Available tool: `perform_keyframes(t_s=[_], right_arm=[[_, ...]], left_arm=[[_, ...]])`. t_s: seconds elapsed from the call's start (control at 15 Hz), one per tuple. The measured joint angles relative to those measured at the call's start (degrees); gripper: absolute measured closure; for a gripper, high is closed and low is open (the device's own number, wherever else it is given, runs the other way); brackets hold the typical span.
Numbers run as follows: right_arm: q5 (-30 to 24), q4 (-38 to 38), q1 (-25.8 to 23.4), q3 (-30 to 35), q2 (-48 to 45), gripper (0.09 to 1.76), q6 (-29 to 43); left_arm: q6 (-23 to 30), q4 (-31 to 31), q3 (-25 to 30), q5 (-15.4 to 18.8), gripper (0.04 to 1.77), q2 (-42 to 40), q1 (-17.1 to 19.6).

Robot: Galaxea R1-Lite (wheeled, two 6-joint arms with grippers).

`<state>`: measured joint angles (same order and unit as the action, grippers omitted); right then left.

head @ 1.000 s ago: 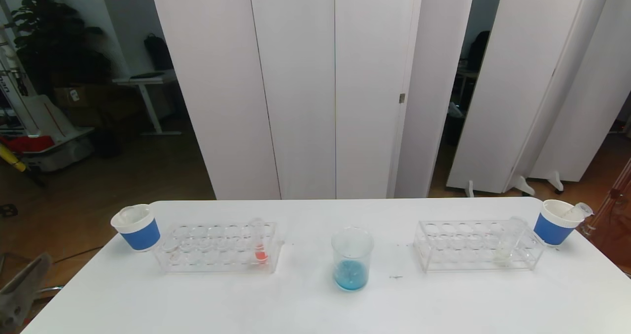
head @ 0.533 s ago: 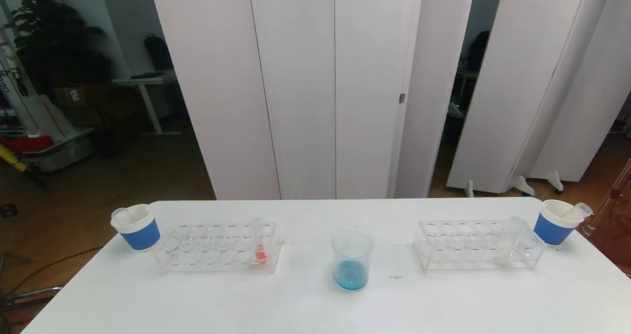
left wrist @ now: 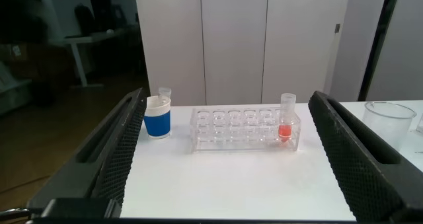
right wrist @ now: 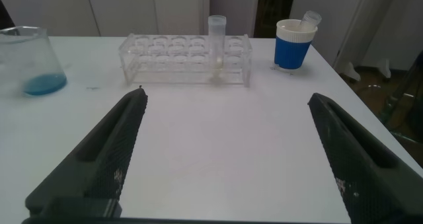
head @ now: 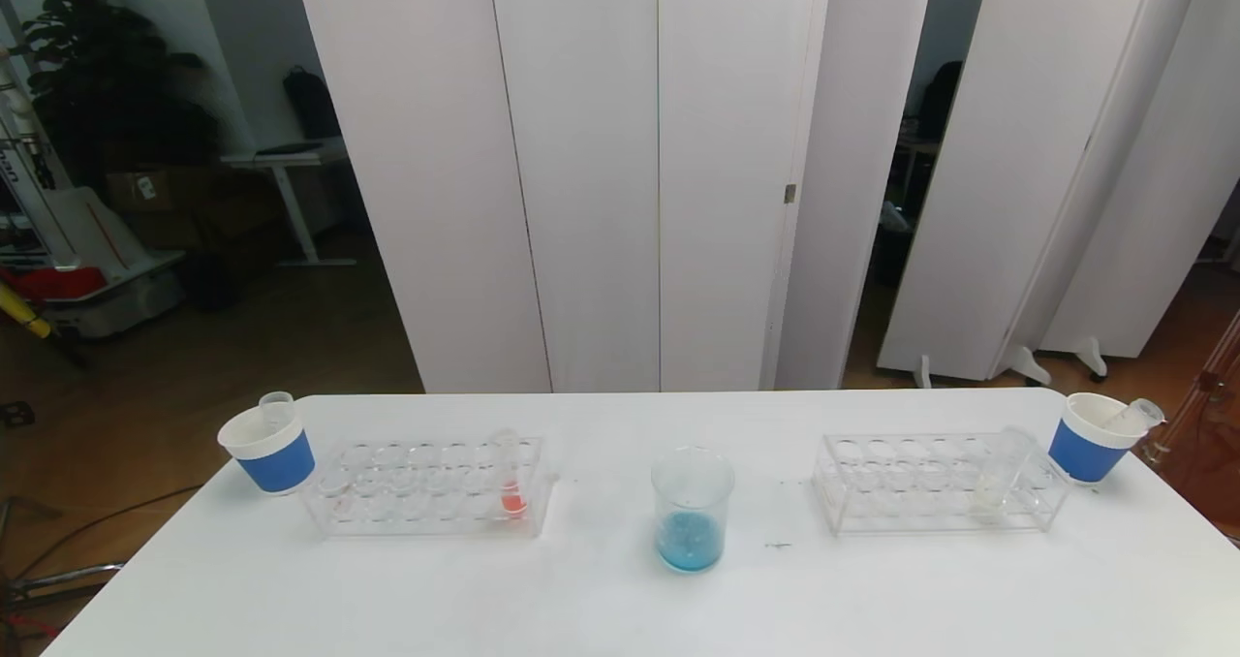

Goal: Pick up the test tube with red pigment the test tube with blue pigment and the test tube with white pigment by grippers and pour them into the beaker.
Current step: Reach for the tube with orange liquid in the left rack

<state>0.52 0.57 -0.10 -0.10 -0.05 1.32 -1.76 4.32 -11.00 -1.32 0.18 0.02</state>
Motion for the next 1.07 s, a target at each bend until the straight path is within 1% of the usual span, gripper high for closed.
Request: perform_keyframes(t_s=[0.13,0.27,0.33,0.47,0.6,0.8,1.07], right_arm=[[0.0,0.0,0.0,0.0,0.0,0.10,0.0],[0.0,0.0,0.0,0.0,0.0,0.10,0.0],[0.0,0.0,0.0,0.0,0.0,0.10,0.0],[0.0,0.0,0.0,0.0,0.0,0.10,0.0],[0.0,0.0,0.0,0.0,0.0,0.10,0.0],[0.0,0.0,0.0,0.0,0.0,0.10,0.0],[0.0,0.0,0.0,0.0,0.0,0.10,0.0]], left_arm=[[-1.7,0.7,4.1,0.2,0.06,-0.2,0.0],[-2.7,3.0,8.6,0.2,0.06,-0.3,0.0],[-2.4,2.2,9.7,0.3,0.06,-0.3,0.0],[-2.0,-1.7,10.6,0.9,0.06,-0.3,0.0],[-1.6,-4.1,10.8,1.2,0.06,-0.3,0.1],[-0.8,-4.3,10.9,1.3,0.06,-0.3,0.0],[-1.9,-4.9,10.9,1.6,0.06,-0.3,0.0]])
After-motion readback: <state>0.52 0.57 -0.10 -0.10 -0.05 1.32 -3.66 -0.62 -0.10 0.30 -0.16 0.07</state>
